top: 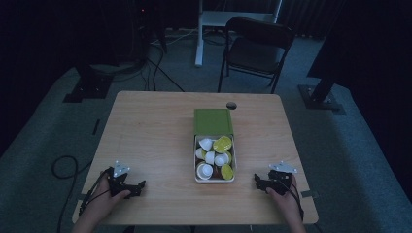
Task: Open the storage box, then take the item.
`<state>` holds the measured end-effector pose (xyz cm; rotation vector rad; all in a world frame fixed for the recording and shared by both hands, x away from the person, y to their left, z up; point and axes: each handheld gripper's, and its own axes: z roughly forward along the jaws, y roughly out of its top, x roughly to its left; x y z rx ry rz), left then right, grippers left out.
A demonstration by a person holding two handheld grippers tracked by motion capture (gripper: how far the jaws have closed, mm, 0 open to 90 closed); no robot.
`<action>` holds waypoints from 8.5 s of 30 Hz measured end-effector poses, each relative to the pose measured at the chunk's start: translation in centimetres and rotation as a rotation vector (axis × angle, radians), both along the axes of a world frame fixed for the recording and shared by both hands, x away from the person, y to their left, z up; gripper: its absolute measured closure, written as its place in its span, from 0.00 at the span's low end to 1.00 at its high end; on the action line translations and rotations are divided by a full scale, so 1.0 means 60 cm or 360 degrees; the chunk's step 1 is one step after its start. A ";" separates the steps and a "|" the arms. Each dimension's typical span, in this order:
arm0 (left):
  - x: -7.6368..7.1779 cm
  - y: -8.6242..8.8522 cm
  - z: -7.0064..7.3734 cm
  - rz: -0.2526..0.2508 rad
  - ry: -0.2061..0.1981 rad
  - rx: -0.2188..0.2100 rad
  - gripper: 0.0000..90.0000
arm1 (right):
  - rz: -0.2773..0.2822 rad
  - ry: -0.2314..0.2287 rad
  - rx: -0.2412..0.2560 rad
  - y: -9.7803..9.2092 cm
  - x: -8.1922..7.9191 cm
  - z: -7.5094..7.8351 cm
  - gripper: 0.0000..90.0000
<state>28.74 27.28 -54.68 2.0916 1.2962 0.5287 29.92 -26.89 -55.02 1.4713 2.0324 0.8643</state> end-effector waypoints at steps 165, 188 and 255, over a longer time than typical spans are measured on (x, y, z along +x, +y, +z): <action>0.140 -0.440 0.173 -0.0807 -0.0173 -0.0036 0.20 | 0.0049 0.0026 0.0037 -0.002 0.002 -0.001 0.13; 0.147 -0.446 0.164 -0.0816 -0.0145 0.0004 0.42 | 0.0048 0.0028 0.0038 -0.001 0.002 -0.001 0.13; 0.102 -0.263 0.231 -0.0612 -0.0239 -0.0088 0.42 | 0.0049 0.0026 0.0038 -0.002 0.002 -0.001 0.13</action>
